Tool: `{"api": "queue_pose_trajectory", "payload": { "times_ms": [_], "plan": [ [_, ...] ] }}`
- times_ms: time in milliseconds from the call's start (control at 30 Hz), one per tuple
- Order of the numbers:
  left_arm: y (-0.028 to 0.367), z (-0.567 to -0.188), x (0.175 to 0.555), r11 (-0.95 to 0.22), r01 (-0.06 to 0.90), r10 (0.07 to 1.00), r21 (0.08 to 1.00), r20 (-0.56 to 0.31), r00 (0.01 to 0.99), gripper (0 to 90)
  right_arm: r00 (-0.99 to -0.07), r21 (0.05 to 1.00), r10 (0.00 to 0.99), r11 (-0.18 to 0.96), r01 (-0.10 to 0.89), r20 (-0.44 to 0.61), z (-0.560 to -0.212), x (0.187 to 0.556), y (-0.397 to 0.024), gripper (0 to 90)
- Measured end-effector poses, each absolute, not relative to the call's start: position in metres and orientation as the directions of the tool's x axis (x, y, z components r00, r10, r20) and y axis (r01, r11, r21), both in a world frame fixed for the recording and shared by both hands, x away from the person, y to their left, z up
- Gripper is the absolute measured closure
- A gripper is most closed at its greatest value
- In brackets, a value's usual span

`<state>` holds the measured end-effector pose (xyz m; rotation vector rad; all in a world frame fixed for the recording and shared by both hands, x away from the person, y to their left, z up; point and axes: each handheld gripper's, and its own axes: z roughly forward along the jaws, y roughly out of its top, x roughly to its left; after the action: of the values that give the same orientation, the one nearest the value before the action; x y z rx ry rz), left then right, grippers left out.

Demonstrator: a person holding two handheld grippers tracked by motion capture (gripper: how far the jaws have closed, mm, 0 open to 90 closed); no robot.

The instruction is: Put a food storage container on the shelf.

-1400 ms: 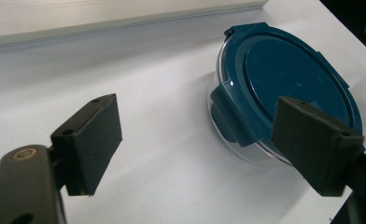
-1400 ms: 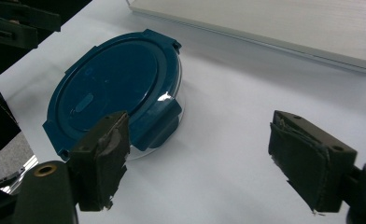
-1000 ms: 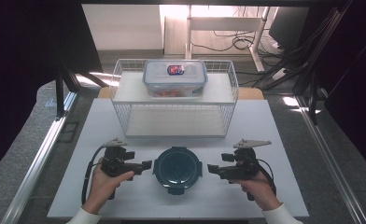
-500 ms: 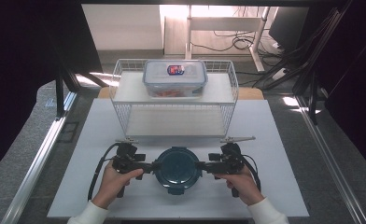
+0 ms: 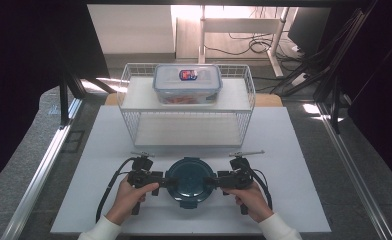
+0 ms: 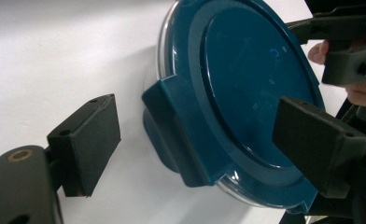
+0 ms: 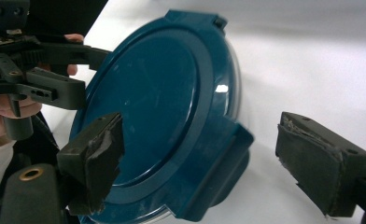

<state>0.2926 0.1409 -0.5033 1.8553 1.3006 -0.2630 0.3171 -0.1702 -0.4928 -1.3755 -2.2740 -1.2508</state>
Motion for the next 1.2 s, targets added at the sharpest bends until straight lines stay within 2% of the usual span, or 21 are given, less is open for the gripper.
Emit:
{"api": "queue_pose_trajectory", "payload": {
  "times_ms": [133,333,433,533,667,967,1200],
  "plan": [
    [0.139,-0.506,0.292,-0.12,0.861,0.681,0.494,-0.59,0.433,15.6,-0.513,0.529,0.626,0.183,0.829,0.587,-0.499,0.317,-0.169,14.7],
    [0.14,-0.513,0.293,-0.085,0.887,0.628,0.454,-0.666,0.401,19.0,-0.475,0.481,0.619,0.173,0.86,0.626,-0.505,0.315,-0.166,15.8],
    [0.14,-0.514,0.293,-0.067,0.895,0.613,0.442,-0.689,0.386,22.8,-0.467,0.464,0.605,0.176,0.868,0.644,-0.507,0.314,-0.164,21.0],
    [0.142,-0.516,0.293,-0.042,0.902,0.605,0.429,-0.708,0.365,25.6,-0.462,0.463,0.607,0.168,0.87,0.647,-0.507,0.312,-0.162,22.3],
    [0.144,-0.515,0.29,-0.027,0.907,0.602,0.419,-0.718,0.349,27.7,-0.404,0.429,0.599,0.11,0.897,0.691,-0.508,0.314,-0.168,29.0],
    [0.147,-0.505,0.277,0.014,0.894,0.599,0.447,-0.72,0.35,38.5,-0.413,0.446,0.594,0.099,0.889,0.691,-0.503,0.31,-0.171,33.5],
    [0.14,-0.492,0.265,-0.002,0.861,0.636,0.509,-0.664,0.394,42.6,-0.467,0.526,0.599,0.087,0.846,0.651,-0.492,0.303,-0.172,34.4]
  ]
}}
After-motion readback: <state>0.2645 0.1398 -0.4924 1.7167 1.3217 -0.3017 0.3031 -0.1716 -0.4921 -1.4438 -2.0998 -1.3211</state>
